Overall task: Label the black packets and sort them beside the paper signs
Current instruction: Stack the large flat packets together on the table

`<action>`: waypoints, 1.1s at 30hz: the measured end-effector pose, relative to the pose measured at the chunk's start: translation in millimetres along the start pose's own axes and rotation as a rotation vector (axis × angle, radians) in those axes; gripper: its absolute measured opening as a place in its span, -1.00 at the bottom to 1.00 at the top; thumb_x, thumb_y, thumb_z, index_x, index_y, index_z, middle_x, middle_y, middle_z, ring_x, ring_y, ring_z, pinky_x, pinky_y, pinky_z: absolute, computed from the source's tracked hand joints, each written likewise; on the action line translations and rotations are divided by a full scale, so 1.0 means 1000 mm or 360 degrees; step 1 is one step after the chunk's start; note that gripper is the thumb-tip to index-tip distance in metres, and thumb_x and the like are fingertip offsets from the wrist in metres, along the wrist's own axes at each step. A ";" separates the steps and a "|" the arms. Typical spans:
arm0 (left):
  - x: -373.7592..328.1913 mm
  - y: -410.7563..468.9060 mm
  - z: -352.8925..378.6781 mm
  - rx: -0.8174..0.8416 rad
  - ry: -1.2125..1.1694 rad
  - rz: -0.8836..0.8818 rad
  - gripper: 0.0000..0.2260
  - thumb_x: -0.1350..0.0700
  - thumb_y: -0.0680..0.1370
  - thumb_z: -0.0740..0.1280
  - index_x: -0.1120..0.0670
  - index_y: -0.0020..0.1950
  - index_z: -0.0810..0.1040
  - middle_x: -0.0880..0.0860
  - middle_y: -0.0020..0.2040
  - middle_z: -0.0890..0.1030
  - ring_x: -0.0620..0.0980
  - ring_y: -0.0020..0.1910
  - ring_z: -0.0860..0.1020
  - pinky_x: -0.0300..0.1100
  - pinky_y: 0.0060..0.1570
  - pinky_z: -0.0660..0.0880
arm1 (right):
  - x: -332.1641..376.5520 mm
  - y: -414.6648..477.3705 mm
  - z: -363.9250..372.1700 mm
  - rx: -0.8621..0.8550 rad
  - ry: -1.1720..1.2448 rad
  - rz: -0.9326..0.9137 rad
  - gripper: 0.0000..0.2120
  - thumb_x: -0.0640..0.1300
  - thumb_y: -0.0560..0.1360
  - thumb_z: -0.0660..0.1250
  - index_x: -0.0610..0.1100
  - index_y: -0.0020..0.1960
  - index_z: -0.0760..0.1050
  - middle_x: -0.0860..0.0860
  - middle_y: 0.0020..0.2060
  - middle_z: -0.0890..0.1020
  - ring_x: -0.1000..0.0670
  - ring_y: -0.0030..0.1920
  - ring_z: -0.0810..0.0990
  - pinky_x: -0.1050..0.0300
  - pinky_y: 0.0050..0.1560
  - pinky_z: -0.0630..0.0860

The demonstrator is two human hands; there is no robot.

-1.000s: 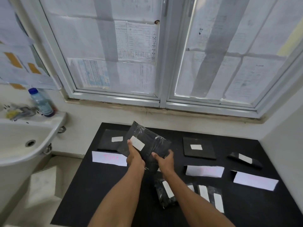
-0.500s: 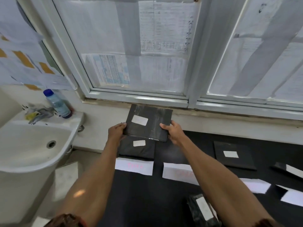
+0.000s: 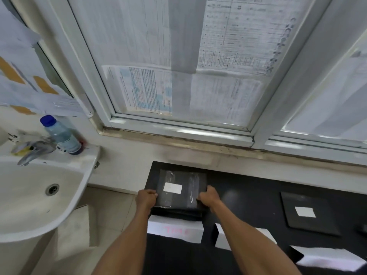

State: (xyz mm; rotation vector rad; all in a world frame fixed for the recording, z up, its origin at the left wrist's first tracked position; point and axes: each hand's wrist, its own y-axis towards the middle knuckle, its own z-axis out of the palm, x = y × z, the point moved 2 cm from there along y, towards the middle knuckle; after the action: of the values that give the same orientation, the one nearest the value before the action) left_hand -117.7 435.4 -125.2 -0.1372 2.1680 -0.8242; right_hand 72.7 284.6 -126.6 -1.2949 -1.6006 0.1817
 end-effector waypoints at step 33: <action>-0.088 -0.127 0.125 0.0094 0.0396 0.0611 -0.58 0.05 0.56 0.30 0.16 0.39 0.43 0.20 0.33 0.50 0.19 0.32 0.46 -0.05 0.25 0.40 | -0.065 -0.081 -0.188 -0.0437 0.0051 -0.0179 -0.61 -0.19 0.48 0.40 -0.24 0.29 0.51 -0.19 0.15 0.62 -0.15 0.17 0.59 0.01 0.27 0.47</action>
State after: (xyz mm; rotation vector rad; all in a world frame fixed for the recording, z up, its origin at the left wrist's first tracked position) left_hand 9.9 302.8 -51.0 0.4204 2.2931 -0.7080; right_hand 157.6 115.2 -25.9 -1.4014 -1.7084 -0.1324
